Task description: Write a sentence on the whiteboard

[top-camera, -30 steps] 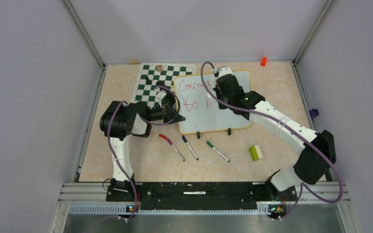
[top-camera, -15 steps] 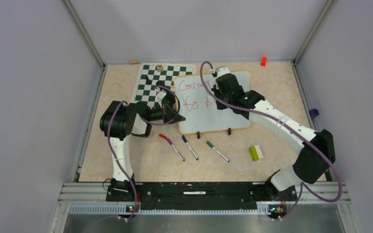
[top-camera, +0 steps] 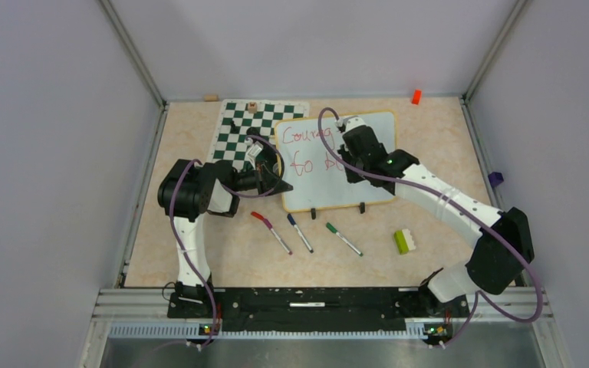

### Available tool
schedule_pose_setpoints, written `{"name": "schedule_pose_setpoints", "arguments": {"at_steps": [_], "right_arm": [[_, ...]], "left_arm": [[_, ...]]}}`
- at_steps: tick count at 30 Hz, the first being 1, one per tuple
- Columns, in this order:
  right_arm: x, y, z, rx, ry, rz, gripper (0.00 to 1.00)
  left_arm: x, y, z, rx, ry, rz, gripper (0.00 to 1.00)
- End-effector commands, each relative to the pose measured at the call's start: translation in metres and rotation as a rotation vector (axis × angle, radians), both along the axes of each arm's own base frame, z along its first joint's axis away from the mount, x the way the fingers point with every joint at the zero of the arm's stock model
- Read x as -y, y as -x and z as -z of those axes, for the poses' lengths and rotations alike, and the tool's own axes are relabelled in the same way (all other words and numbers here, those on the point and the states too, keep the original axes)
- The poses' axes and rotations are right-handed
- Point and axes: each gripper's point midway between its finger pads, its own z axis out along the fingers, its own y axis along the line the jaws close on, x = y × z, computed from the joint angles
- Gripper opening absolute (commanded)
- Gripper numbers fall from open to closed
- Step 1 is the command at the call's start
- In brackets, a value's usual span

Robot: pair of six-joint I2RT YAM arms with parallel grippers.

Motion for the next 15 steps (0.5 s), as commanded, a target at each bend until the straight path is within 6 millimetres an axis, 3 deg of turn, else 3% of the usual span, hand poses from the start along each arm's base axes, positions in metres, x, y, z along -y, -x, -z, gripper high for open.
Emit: {"name": "schedule_pose_setpoints", "arguments": {"at_steps": [1,9,15], "right_arm": [[0.026,-0.015,-0.019,0.090,0.042,0.118,0.00],[0.011,-0.008,-0.055,0.145,-0.082,0.048,0.00],[-0.012,0.015,-0.061,0.147,-0.188,-0.079,0.00]], "left_arm": [[-0.001,0.000,-0.018,0.184,0.010,0.015,0.00],[-0.001,0.000,-0.017,0.183,0.010,0.016,0.00],[-0.001,0.000,-0.017,0.182,0.010,0.015,0.00]]}}
